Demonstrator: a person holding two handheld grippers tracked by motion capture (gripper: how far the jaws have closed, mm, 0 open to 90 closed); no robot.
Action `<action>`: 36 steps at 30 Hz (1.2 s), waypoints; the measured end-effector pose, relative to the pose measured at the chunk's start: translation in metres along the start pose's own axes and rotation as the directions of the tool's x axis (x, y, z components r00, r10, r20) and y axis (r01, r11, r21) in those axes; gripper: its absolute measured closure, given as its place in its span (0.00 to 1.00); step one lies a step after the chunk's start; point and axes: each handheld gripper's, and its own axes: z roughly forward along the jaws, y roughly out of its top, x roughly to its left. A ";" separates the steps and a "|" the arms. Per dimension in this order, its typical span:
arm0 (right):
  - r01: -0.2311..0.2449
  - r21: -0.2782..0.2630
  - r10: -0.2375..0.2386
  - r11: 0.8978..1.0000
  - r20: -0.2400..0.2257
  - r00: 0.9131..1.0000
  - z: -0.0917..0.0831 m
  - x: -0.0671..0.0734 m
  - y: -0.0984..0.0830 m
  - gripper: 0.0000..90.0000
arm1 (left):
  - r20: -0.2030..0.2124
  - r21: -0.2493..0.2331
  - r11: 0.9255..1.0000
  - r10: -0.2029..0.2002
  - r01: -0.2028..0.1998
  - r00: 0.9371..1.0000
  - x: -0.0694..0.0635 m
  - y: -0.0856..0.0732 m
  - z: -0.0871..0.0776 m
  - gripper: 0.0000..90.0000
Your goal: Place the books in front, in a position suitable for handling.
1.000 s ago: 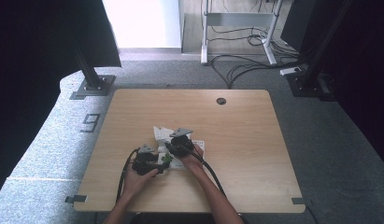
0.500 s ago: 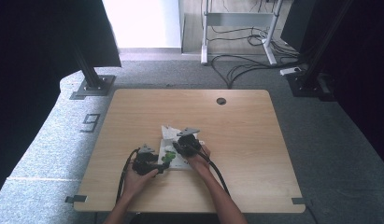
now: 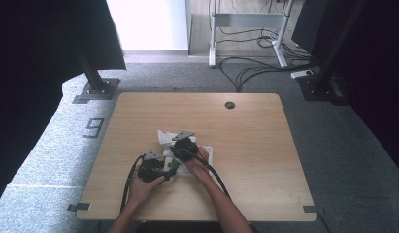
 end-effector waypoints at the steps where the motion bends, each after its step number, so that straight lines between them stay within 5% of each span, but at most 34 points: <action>1: 0.004 0.003 -0.004 1.000 -0.003 1.000 0.003 0.003 0.001 0.84 | 0.000 -0.002 1.000 -0.001 0.001 1.000 0.000 0.000 0.000 0.34; 9: 0.012 0.018 -0.013 1.000 0.058 0.998 0.006 0.003 0.001 0.84 | -0.002 -0.005 1.000 -0.015 0.015 1.000 -0.001 -0.001 0.000 0.34; 19: -0.047 -0.005 0.047 0.999 0.127 0.991 -0.026 -0.030 -0.029 0.84 | -0.002 -0.003 1.000 -0.010 0.010 1.000 -0.001 -0.001 0.000 0.34; 27: -0.067 -0.004 0.066 0.998 0.222 0.973 -0.051 -0.053 -0.051 0.84 | -0.004 -0.007 1.000 -0.009 0.009 1.000 -0.001 -0.001 0.000 0.35; 36: -0.110 -0.010 0.108 0.994 0.254 0.961 -0.067 -0.068 -0.065 0.84 | -0.006 -0.007 1.000 -0.009 0.009 1.000 -0.001 -0.001 0.000 0.35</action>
